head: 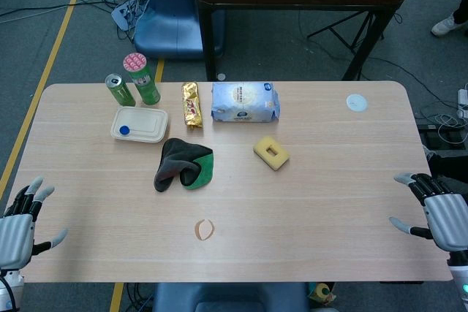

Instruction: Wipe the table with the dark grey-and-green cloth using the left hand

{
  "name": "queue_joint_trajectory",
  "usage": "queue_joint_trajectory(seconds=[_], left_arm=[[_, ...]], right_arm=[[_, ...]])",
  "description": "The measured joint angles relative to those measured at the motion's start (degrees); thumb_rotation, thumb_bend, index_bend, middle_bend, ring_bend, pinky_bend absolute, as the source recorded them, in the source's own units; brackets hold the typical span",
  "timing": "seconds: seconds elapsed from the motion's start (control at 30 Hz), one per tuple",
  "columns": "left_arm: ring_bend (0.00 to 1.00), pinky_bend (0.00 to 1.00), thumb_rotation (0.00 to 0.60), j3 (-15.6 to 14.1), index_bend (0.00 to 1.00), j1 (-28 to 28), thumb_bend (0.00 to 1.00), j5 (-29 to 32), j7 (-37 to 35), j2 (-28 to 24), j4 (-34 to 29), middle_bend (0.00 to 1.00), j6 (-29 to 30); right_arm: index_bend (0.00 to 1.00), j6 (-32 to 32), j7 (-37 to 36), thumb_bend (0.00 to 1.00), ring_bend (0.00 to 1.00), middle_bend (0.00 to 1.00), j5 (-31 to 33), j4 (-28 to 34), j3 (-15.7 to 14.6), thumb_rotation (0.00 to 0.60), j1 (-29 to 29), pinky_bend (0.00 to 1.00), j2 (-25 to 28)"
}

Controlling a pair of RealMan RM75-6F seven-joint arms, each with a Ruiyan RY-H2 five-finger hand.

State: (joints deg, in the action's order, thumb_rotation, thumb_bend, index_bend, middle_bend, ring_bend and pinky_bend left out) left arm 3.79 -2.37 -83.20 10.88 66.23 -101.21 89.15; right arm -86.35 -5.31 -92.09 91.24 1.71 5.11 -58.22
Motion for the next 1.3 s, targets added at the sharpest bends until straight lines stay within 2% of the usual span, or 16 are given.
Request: queue_joint_trajectory(seconds=[0.3,0.5,0.8,0.97,1.13,1.3], left_arm=[[0.08,0.25,0.6,0.2,0.18,-1.98,0.14,-0.86,-0.63,0.06,0.97,0.06,-2.66],[0.08,0.23,0.6,0.73,0.19,-5.75,0.14,-2.24,-3.81,-0.58,2.42,0.06,-7.74],[0.08,0.22,0.6,1.41,0.19,-16.04,0.14,-7.46,-12.21,-0.75,8.21,0.06,-19.44],[0.08,0.18,0.6,0.98,0.19,-23.42,0.14,-10.09,-17.35,-0.45,12.57,0.06,-28.43],[0.08,0.18,0.6,0.64,0.19,-30.21,0.14,-11.89,-20.69,2.29,18.45,0.06,-34.68],[0.08,0.18,0.6,0.36,0.19,-34.43,0.15,-12.4,-22.14,5.68,22.82,0.06,-38.27]], right_arm=[[0.27,-0.21,0.69,0.1,0.22,0.28,0.1,0.83,0.28,0.6,0.05,0.29,0.41],[0.27,-0.4,2.34,0.1,0.22,0.28,0.46,2.52,0.79,0.6,0.14,0.29,1.65],[0.27,-0.41,5.67,0.1,0.22,0.28,1.31,6.16,1.52,0.6,0.22,0.29,4.23],[0.27,-0.12,6.66,0.1,0.22,0.28,1.66,7.16,1.45,0.6,0.1,0.29,4.7],[0.27,0.14,7.05,0.1,0.22,0.28,2.13,7.37,1.43,0.6,0.01,0.29,4.67],[0.27,0.6,7.47,0.1,0.22,0.28,2.51,7.58,1.48,0.6,0.11,0.29,4.66]])
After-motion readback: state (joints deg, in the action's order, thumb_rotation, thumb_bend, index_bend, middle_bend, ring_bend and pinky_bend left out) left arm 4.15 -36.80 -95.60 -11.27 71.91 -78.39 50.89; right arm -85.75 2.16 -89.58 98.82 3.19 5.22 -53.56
